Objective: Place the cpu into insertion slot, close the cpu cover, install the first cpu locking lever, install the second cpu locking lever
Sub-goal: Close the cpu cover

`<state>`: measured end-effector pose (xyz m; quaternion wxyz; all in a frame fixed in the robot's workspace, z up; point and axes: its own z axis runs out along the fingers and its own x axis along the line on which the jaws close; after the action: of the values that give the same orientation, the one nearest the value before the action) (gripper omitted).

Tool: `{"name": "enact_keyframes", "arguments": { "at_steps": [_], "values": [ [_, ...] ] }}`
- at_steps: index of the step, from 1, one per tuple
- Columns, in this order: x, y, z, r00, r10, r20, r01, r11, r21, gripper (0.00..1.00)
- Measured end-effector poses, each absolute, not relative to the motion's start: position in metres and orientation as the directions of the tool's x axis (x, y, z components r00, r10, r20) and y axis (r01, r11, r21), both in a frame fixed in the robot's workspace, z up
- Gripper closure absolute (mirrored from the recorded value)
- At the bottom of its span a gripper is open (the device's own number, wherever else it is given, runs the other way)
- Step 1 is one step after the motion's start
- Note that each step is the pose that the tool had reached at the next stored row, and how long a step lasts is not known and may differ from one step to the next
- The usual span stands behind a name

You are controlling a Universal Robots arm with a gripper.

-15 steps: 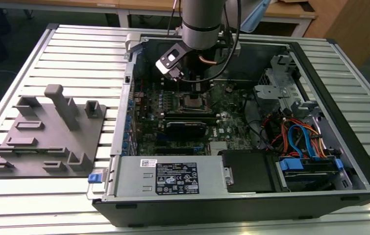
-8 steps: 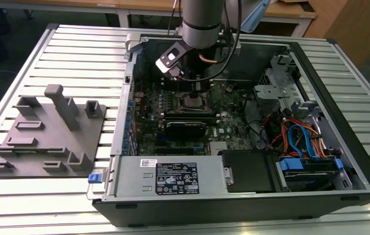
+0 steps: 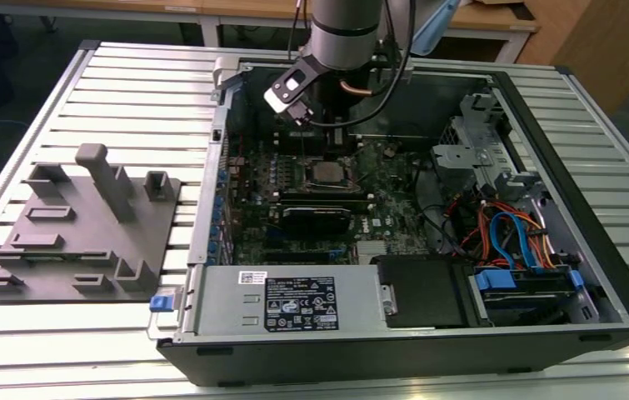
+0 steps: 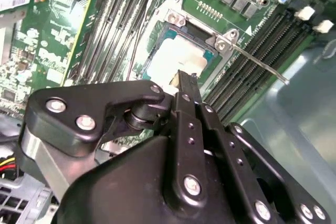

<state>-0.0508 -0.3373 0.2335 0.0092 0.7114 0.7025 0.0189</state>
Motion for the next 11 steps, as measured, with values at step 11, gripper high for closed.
{"name": "enact_keyframes", "arguments": {
  "at_steps": [11],
  "values": [
    [-0.0498, -0.3373, 0.2336, 0.012, 1.0, 0.015, 1.0, -0.013, 0.026, 0.9]
  ]
}}
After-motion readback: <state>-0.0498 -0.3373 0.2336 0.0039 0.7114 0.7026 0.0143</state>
